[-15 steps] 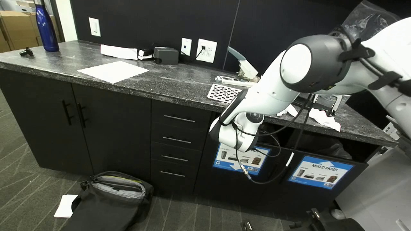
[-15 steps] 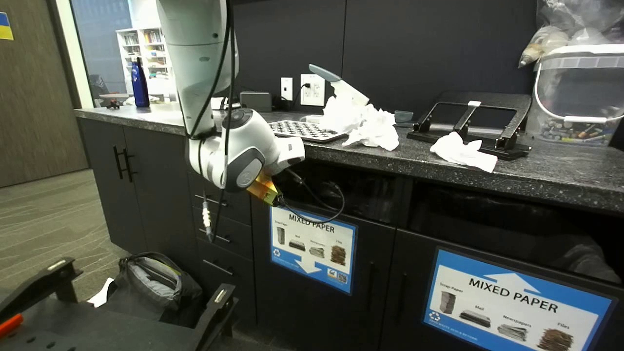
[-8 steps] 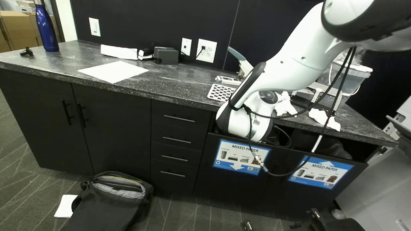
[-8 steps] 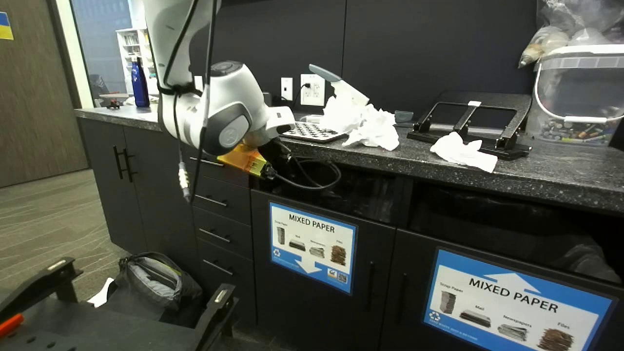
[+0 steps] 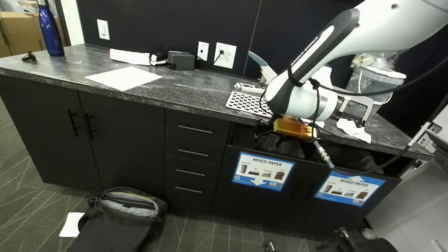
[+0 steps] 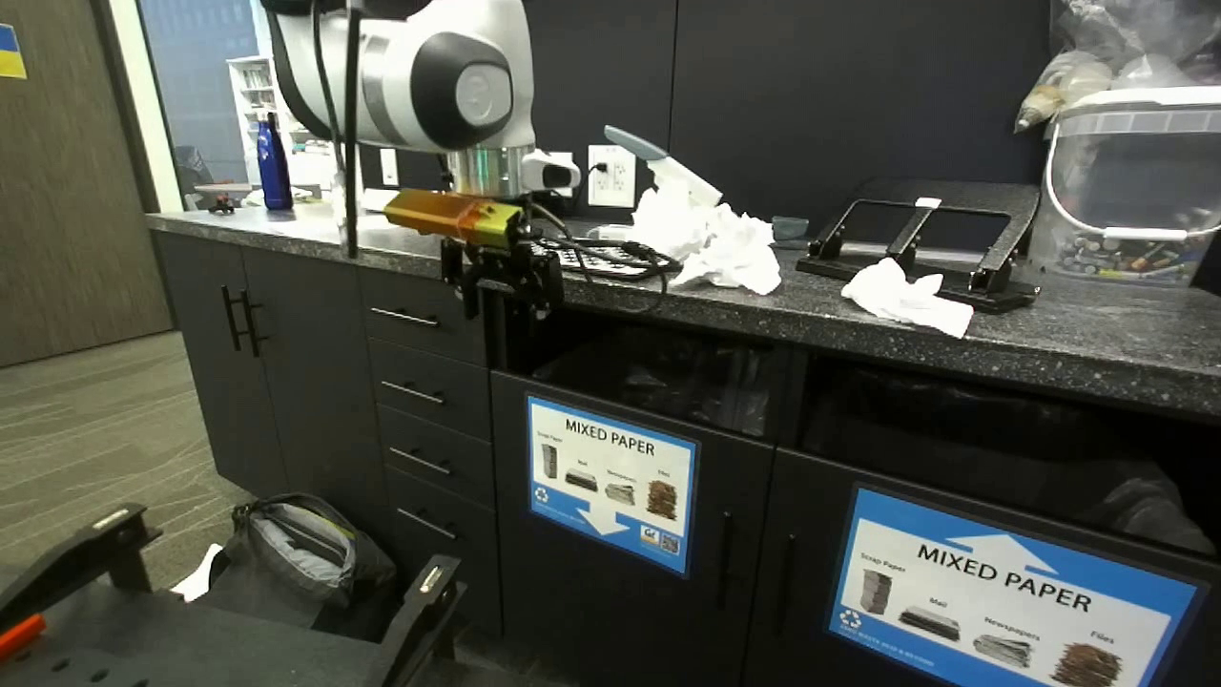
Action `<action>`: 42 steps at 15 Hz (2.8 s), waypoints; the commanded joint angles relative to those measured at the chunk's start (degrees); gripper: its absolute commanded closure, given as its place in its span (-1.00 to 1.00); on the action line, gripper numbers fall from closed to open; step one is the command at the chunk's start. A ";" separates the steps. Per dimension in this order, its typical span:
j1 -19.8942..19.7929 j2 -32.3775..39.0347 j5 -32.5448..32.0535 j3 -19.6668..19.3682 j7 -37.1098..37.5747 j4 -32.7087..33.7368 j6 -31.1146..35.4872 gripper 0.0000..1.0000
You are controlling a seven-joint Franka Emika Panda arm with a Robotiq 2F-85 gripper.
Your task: Pick up the papers from the counter and throw them in the bin
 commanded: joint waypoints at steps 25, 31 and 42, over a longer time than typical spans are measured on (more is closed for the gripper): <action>-0.55 28.66 -20.85 -9.10 46.13 68.07 -40.51 -1.00; -0.82 33.63 -21.83 -9.22 45.70 76.88 -49.74 -1.00; 0.09 37.73 -27.52 -13.32 48.27 81.75 -47.65 -1.00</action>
